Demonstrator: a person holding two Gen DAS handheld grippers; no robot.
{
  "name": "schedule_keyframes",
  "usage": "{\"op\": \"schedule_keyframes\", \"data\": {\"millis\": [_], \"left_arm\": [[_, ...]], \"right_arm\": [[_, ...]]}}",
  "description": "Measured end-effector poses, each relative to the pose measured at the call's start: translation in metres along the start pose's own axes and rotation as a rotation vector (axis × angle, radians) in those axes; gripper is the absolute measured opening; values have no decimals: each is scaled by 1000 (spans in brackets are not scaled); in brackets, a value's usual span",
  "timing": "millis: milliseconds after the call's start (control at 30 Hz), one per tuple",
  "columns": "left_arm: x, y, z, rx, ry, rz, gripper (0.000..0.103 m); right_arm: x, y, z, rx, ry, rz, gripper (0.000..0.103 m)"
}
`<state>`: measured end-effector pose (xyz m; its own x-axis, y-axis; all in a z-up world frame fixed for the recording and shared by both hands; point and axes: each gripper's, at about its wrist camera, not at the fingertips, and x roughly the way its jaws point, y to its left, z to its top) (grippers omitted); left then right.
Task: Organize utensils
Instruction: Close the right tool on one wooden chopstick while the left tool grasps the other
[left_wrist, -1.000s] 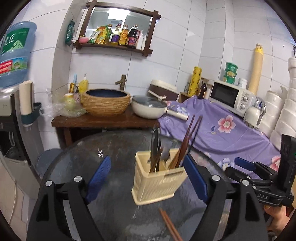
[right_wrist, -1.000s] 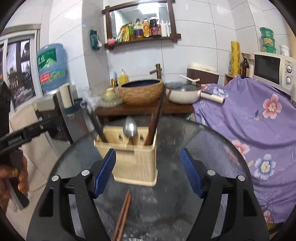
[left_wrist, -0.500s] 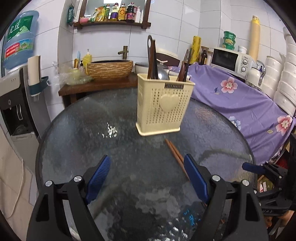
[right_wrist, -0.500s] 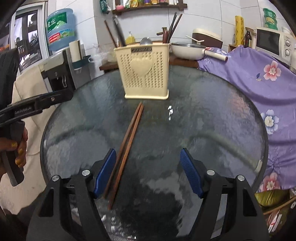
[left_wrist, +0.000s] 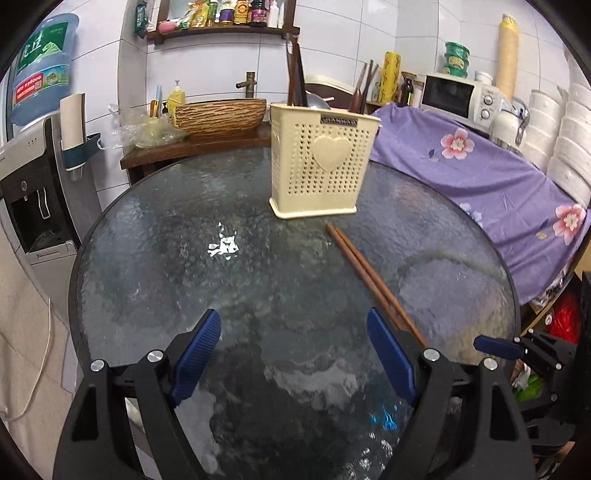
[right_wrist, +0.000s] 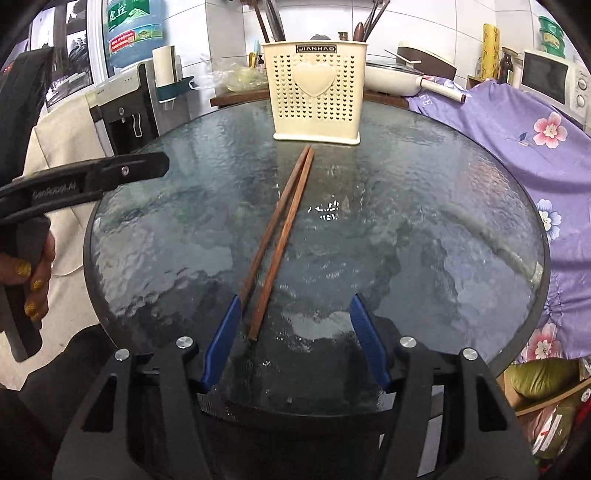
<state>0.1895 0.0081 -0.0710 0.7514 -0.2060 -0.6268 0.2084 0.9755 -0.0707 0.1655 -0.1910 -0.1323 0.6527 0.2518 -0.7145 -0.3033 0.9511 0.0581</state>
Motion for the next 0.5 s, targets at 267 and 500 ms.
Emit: {"op": "schedule_keyframes", "data": {"millis": [267,500], "left_arm": [[3,-18,-13,33,36,-18,78],[8,-39,-22,77,82,-64,76]], "right_arm": [[0,2,-2,-16,-5,-28,51],[-1,-6,-1,14,-19,-76,41]]}}
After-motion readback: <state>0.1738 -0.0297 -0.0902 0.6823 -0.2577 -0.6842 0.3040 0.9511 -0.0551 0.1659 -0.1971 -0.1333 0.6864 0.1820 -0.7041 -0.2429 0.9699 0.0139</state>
